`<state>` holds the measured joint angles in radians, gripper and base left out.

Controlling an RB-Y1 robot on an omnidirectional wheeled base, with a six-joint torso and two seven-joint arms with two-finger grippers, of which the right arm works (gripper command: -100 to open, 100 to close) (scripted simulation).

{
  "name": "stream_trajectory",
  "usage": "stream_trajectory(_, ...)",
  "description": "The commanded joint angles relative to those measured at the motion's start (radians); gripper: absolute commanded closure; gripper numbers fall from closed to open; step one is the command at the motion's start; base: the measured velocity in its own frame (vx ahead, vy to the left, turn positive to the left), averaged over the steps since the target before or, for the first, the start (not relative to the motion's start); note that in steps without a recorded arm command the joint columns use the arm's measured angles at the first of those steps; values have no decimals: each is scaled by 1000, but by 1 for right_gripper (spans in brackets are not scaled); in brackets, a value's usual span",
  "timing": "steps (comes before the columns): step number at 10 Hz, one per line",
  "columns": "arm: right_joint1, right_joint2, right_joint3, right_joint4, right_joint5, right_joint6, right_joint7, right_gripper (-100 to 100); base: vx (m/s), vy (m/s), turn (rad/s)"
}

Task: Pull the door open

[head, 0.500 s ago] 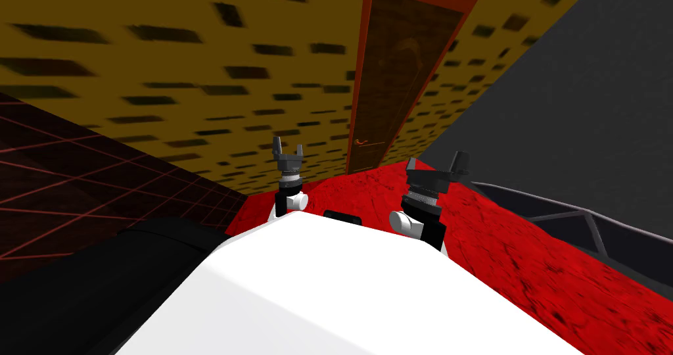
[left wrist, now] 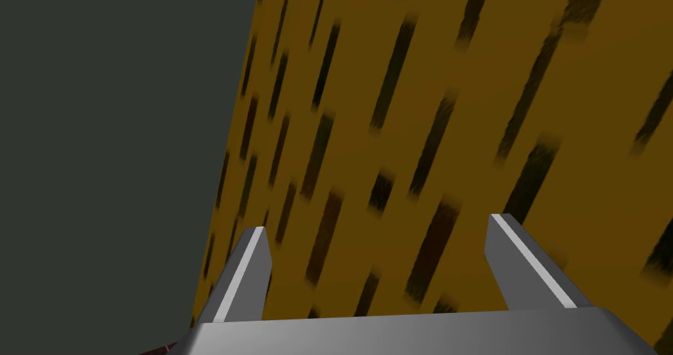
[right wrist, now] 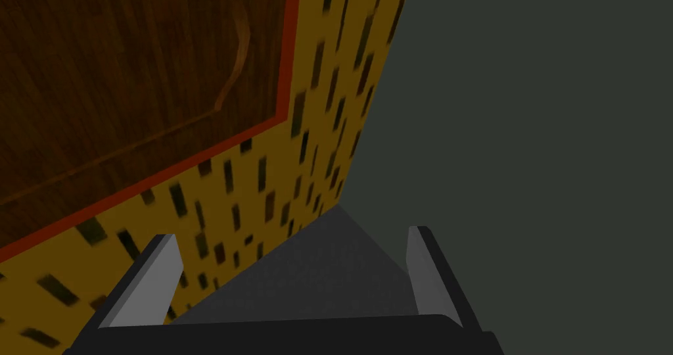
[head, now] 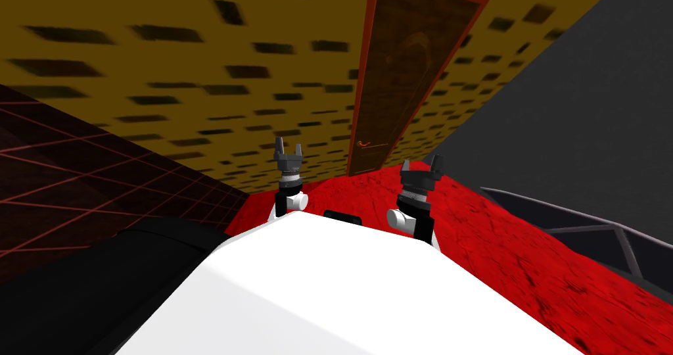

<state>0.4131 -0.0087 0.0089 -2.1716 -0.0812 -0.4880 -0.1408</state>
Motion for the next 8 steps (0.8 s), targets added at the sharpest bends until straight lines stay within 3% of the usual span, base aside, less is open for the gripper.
stream_trajectory(1,-20,-9,-6,40,1,-5,-1,-100,72,-25,61)
stream_trajectory(4,-54,-24,-11,114,7,-16,0,-100,83,-31,66)
stream_trajectory(5,-54,-24,-11,116,7,-16,0,-100,59,-24,25)
stream_trajectory(8,-93,-39,-17,203,13,-28,1,-100,61,-26,75)
